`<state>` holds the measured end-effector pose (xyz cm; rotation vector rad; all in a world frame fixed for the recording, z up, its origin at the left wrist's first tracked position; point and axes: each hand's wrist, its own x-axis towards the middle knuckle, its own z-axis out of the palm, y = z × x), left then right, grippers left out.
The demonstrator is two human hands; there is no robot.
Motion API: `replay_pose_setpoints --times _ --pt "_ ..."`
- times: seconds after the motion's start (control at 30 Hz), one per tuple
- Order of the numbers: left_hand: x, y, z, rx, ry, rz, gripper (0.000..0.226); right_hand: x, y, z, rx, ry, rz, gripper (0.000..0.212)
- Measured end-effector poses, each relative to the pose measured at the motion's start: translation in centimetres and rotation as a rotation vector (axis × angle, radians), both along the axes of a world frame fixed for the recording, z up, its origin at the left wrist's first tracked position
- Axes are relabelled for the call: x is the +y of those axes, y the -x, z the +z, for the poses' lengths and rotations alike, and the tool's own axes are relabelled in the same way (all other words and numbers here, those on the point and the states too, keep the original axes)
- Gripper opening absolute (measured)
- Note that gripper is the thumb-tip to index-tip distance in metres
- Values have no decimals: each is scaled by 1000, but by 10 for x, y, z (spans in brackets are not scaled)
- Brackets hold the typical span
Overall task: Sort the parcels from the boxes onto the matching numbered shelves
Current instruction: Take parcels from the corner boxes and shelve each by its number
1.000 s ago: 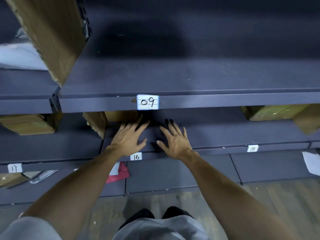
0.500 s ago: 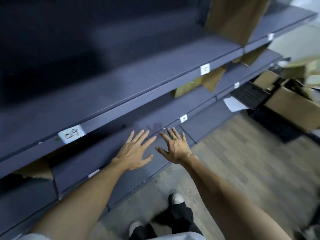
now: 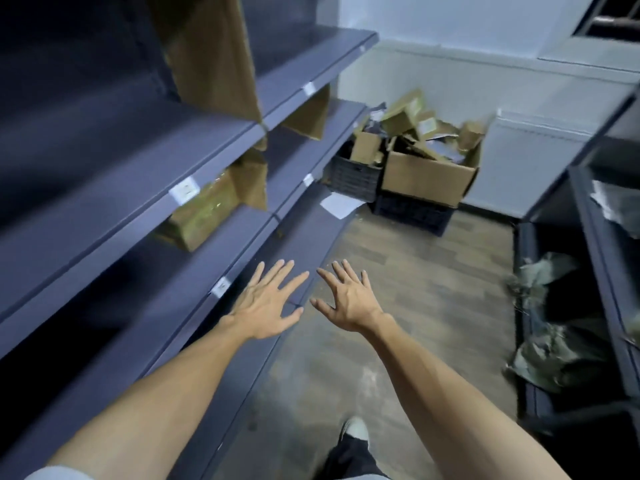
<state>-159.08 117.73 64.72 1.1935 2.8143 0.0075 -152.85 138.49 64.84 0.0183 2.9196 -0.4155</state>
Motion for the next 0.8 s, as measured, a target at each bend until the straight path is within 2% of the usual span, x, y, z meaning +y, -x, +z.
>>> replay_pose_setpoints --times 0.27,0.57,0.8 --pt "150 59 32 81 6 -126 82 140 28 17 44 -29 -149 74" --pt "255 119 37 55 -9 -216 82 244 55 21 51 -6 -298 72" --pt "342 201 27 45 -47 -272 83 322 109 20 52 -52 -402 72"
